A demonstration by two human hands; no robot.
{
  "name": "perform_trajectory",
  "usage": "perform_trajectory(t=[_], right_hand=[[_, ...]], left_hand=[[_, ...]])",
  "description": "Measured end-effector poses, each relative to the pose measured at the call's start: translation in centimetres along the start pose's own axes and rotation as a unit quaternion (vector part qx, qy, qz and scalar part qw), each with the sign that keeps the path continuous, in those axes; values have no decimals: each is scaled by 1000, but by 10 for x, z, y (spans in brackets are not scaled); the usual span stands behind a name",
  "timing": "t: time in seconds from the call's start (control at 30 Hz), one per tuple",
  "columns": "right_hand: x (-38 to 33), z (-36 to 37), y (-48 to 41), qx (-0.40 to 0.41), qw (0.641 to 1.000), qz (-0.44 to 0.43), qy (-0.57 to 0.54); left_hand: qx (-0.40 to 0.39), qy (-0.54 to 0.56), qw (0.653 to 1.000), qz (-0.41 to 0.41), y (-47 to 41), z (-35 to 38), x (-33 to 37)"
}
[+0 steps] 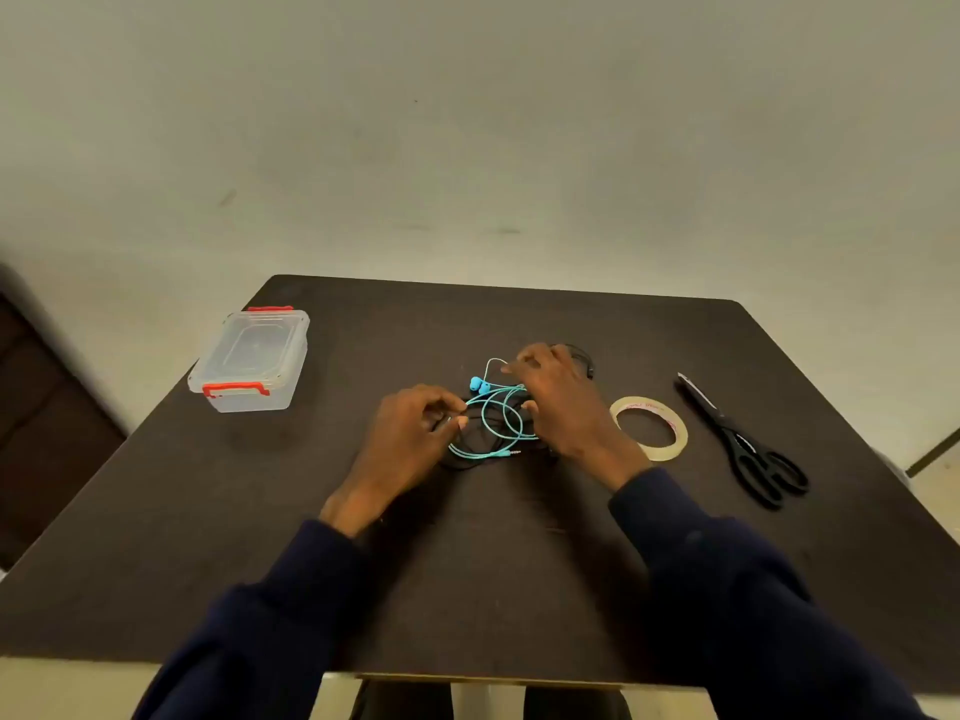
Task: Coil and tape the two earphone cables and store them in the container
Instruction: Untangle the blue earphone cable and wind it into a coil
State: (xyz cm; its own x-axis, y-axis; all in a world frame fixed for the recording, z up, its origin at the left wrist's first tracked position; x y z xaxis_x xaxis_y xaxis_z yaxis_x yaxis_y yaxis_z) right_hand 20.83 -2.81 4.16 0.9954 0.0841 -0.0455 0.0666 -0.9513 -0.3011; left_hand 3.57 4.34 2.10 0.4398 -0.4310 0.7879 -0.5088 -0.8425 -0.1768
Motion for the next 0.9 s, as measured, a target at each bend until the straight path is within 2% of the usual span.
perform_trajectory(t=[0.13, 0.2, 0.33, 0.6, 0.73, 0.8, 0.9], right_hand=[[5, 9, 4, -73, 997, 8, -3], [6, 11, 7, -74, 997, 12, -15], [11, 7, 18, -56, 997, 23, -46], [29, -5, 33, -8, 995, 38, -89], [26, -9, 35, 40, 992, 50, -107], [21, -3, 32, -2, 993, 54, -109], [8, 11, 33, -96, 991, 30, -84]], left_hand=[[-103, -63, 992, 33, 3, 16, 0], [-117, -94, 988, 48, 5, 23, -1], [-87, -110, 988, 57, 6, 21, -1], [-41, -175, 984, -1, 1, -6, -22], [22, -160, 986, 34, 5, -5, -13], [13, -116, 991, 70, 9, 2, -1], [-43, -96, 990, 96, 12, 21, 14]])
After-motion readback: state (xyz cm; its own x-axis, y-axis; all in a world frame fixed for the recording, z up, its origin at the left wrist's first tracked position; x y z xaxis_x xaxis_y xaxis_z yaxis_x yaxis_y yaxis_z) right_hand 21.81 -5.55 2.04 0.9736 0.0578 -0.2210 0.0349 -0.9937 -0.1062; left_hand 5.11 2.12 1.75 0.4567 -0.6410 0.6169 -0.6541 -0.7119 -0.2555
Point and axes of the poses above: each hand's wrist, its own y-axis away from the middle knuckle, its own z-axis out of the palm, x = y × z, the point moved 6 cm from there along -y, towards the middle knuckle, and after that the axes turned 13 degrees about -z, right-handed, at the moved point
